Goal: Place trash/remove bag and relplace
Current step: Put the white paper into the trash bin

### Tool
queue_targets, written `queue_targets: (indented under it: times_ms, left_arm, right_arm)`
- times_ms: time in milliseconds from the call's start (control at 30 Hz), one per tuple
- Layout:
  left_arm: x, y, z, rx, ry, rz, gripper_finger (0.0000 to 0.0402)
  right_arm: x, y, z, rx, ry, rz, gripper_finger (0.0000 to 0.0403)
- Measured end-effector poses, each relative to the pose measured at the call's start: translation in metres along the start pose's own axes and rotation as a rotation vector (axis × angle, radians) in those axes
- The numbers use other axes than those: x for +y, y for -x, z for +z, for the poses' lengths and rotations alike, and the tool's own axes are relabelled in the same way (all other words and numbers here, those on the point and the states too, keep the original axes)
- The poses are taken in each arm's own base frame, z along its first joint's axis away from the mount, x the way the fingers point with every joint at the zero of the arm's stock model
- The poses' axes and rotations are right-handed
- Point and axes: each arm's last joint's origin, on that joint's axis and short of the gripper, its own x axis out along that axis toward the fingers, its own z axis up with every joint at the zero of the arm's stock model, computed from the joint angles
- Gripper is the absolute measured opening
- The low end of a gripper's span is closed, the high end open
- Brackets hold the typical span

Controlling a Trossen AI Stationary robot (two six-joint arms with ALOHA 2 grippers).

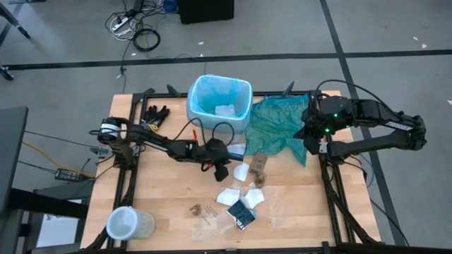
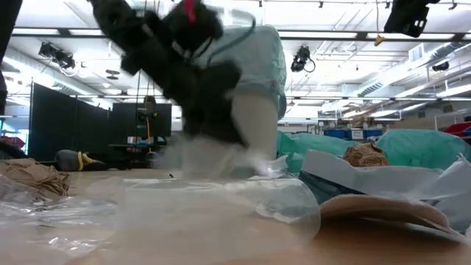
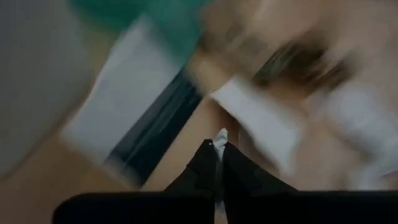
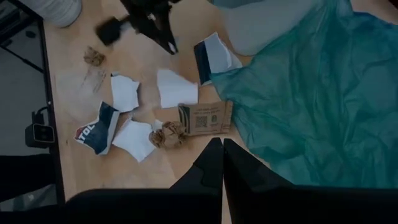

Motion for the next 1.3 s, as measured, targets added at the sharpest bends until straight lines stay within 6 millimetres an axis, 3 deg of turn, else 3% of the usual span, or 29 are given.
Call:
queue_targets:
  times_ms: [133, 400, 633, 767, 867, 967, 1100, 1300]
  left_arm:
    - [-0.015, 0.007, 0.023, -0.009, -0.086, -0.026, 0.0011]
    - [-0.043, 0.032, 0.091, -0.081, -0.252, -0.037, 0.0011]
    - [-0.069, 0.078, 0.164, -0.270, -0.426, -0.039, 0.0011]
    - [-0.074, 0.115, 0.203, -0.371, -0.509, 0.065, 0.0012]
    - [-0.061, 0.142, 0.225, -0.360, -0.565, 0.240, 0.0012]
    - [-0.031, 0.155, 0.240, -0.315, -0.534, 0.350, 0.0012]
    - [0.012, 0.158, 0.248, -0.255, -0.495, 0.310, 0.0012]
    - [0.071, 0.150, 0.243, -0.155, -0.427, 0.261, 0.0023]
  right_arm:
    - [0.000, 0.000, 0.000, -0.007, 0.018, -0.016, 0.0000]
    - [-0.002, -0.002, 0.002, -0.023, 0.053, -0.069, 0.0000]
    - [-0.001, -0.008, 0.004, -0.009, 0.069, -0.082, 0.0000]
    - [0.000, -0.015, 0.006, 0.010, 0.070, -0.089, 0.0000]
    - [0.001, -0.020, 0.009, 0.010, 0.061, -0.089, 0.0000]
    - [0.004, -0.025, 0.015, -0.027, 0.051, -0.067, 0.0000]
    - [0.006, -0.031, 0.021, -0.054, 0.051, -0.048, 0.0000]
    - [0.008, -0.040, 0.022, -0.030, 0.040, -0.051, 0.0001]
